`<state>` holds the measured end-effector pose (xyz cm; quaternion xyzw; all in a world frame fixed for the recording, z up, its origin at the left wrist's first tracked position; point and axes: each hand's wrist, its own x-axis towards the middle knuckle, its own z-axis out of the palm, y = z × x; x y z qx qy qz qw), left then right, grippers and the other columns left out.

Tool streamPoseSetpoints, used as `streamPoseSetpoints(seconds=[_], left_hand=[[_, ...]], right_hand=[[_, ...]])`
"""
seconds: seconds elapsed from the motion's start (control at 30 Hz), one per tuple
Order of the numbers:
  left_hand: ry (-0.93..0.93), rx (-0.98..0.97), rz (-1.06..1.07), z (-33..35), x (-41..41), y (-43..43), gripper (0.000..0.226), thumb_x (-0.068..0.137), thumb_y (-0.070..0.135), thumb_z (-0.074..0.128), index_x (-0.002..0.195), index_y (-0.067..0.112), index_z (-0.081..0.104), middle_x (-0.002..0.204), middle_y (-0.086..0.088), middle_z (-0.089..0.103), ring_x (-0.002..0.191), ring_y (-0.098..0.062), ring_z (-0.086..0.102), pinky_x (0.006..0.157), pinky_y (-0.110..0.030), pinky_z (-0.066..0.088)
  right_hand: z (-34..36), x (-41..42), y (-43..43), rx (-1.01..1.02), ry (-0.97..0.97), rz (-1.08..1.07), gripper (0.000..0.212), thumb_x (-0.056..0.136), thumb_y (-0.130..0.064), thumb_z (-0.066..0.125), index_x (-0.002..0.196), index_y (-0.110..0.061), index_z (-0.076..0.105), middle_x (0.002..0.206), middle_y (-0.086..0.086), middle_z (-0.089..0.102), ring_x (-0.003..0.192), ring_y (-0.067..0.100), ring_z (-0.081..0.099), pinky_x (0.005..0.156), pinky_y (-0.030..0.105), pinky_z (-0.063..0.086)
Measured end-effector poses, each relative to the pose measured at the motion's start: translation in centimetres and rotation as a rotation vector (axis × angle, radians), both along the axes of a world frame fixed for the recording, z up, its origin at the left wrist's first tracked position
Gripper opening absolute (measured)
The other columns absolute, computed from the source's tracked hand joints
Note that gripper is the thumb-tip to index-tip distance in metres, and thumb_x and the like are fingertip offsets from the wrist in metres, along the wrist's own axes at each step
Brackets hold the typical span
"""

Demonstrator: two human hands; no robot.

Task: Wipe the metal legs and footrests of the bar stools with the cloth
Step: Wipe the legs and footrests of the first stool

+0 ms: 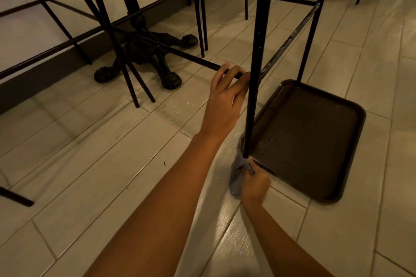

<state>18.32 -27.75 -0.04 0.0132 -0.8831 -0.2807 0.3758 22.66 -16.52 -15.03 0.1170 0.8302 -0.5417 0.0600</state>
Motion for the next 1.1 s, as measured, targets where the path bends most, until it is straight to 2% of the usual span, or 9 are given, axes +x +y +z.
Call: streamPoseSetpoints(seconds=[0.27,0.43,0.53,0.6,0.7,0.8,0.9,1.03,1.1], left_hand=[[0.031,0.012,-0.009,-0.1,-0.1,0.0,0.033,0.093,0.020,0.044,0.119,0.008,0.061,0.121,-0.010,0.058,0.130,-0.024,0.028,0.111,-0.013,0.016],[0.058,0.011,-0.006,-0.2,-0.2,0.0,0.032,0.093,0.018,0.046,0.118,0.008,0.062,0.119,-0.010,0.059,0.129,-0.023,0.030,0.112,-0.021,0.021],[0.060,0.012,-0.014,-0.2,-0.2,0.1,0.033,0.093,0.019,0.045,0.119,0.007,0.061,0.119,-0.010,0.058,0.129,-0.022,0.028,0.112,-0.016,0.018],[0.059,0.014,-0.016,-0.3,-0.2,0.0,0.033,0.093,0.020,0.044,0.119,0.007,0.061,0.120,-0.010,0.058,0.130,-0.022,0.028,0.112,-0.017,0.019],[0.066,0.005,-0.014,-0.3,-0.2,0.0,0.033,0.093,0.019,0.045,0.118,0.007,0.061,0.119,-0.010,0.058,0.130,-0.023,0.029,0.112,-0.022,0.021],[0.084,-0.001,-0.017,-0.2,-0.3,0.0,0.031,0.093,0.017,0.046,0.117,0.006,0.062,0.116,-0.011,0.059,0.128,-0.023,0.030,0.112,-0.027,0.024],[0.091,-0.013,-0.012,-0.3,-0.3,-0.1,0.031,0.093,0.017,0.046,0.116,0.006,0.063,0.116,-0.011,0.060,0.127,-0.024,0.031,0.111,-0.030,0.026],[0.077,-0.010,-0.017,-0.3,-0.2,0.0,0.031,0.092,0.018,0.046,0.117,0.008,0.062,0.117,-0.010,0.060,0.128,-0.024,0.031,0.111,-0.028,0.026],[0.072,0.001,-0.022,-0.2,-0.1,0.0,0.032,0.092,0.018,0.046,0.117,0.008,0.062,0.117,-0.011,0.059,0.128,-0.024,0.031,0.110,-0.029,0.026]], right_hand=[[-1.5,-0.7,0.4,0.098,-0.063,0.082,0.021,0.090,-0.005,0.052,0.105,-0.001,0.066,0.101,0.017,0.068,0.093,0.026,0.061,0.072,0.023,0.034],[-0.6,0.3,0.1,-0.005,-0.030,-0.026,0.027,0.091,-0.005,0.051,0.117,-0.004,0.060,0.107,0.010,0.063,0.098,0.021,0.056,0.078,0.022,0.036],[-1.1,-0.2,0.2,0.051,-0.020,0.030,0.019,0.091,-0.006,0.051,0.101,-0.005,0.067,0.093,0.012,0.066,0.084,0.020,0.056,0.071,0.024,0.036],[-1.8,-0.7,0.3,0.088,-0.022,0.110,0.014,0.090,-0.008,0.051,0.086,-0.014,0.063,0.081,0.007,0.061,0.076,0.018,0.053,0.068,0.025,0.035],[-2.4,-1.3,0.4,0.174,-0.057,0.156,0.014,0.091,-0.011,0.050,0.081,-0.016,0.058,0.080,0.007,0.058,0.075,0.018,0.052,0.067,0.026,0.035],[-2.3,-1.5,0.3,0.100,-0.104,0.112,0.016,0.091,-0.011,0.050,0.084,-0.013,0.064,0.085,0.011,0.064,0.078,0.021,0.056,0.068,0.029,0.039],[-2.4,-1.2,0.5,0.093,-0.045,0.066,0.016,0.089,-0.008,0.053,0.090,-0.009,0.069,0.086,0.015,0.066,0.081,0.028,0.061,0.066,0.031,0.042],[-1.7,-1.1,0.8,0.096,0.026,0.240,0.017,0.088,-0.007,0.053,0.092,-0.021,0.063,0.085,0.004,0.063,0.079,0.018,0.057,0.070,0.028,0.041],[-1.6,-1.3,0.7,0.118,-0.012,0.260,0.018,0.088,-0.007,0.053,0.099,-0.013,0.065,0.089,0.007,0.064,0.082,0.021,0.058,0.071,0.028,0.040]])
